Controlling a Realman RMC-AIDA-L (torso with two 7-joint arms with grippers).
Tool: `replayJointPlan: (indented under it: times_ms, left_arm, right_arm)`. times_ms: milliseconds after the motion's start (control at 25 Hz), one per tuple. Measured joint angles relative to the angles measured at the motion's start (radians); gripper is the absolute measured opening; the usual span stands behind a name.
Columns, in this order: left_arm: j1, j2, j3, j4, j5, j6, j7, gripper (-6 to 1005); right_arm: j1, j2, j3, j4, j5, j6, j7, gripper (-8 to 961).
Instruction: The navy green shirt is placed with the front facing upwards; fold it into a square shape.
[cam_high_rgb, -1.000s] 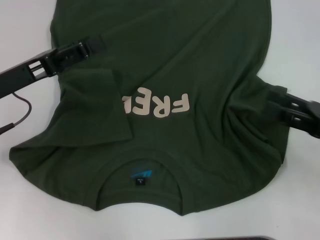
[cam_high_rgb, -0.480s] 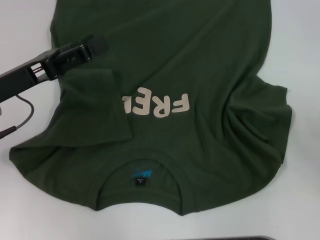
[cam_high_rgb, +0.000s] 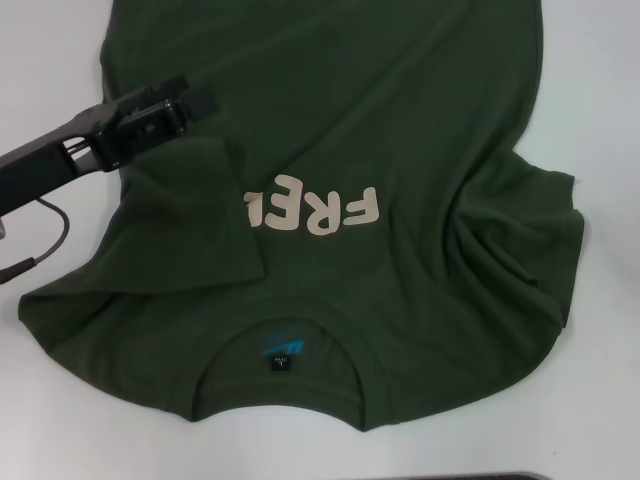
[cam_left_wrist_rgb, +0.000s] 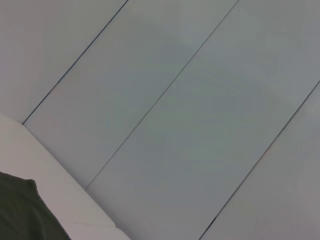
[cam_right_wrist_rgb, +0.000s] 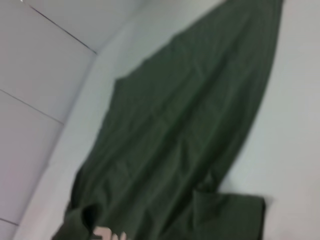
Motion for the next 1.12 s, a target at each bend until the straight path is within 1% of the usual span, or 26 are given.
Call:
replayJointPlan:
  times_ms: [160, 320, 400, 720, 800, 1000, 1120]
  left_arm:
    - [0.005, 0.000, 0.000, -0.001, 0.002, -0.001, 0.009, 962]
    - [0.007, 0.000, 0.000, -0.001, 0.002, -0.002, 0.016, 962]
    - [0.008, -0.001, 0.000, -0.003, -0.001, -0.002, 0.017, 962]
    - [0.005, -0.002, 0.000, -0.009, -0.003, -0.006, 0.018, 962]
    - [0.004, -0.001, -0.001, -0.009, -0.003, -0.007, 0.018, 962]
    - [0.003, 0.001, -0.005, -0.009, -0.003, -0.009, 0.018, 962]
    - [0.003, 0.001, -0.005, -0.009, -0.003, -0.019, 0.018, 961]
  right_arm:
    - [0.047, -0.001, 0.005, -0.010, -0.080, 0.024, 0.089, 904]
    - [0.052, 0.000, 0.009, -0.003, -0.081, 0.037, 0.100, 903]
    - [0.053, 0.006, 0.009, 0.000, -0.081, 0.041, 0.102, 903]
    - [0.057, 0.051, -0.002, 0.011, -0.086, 0.050, 0.101, 900]
    - [0.061, 0.055, -0.005, 0.029, -0.087, 0.055, 0.099, 899]
    - [0.073, 0.055, -0.013, 0.065, -0.088, 0.082, 0.097, 900]
    - [0.078, 0.063, -0.016, 0.067, -0.088, 0.096, 0.096, 900]
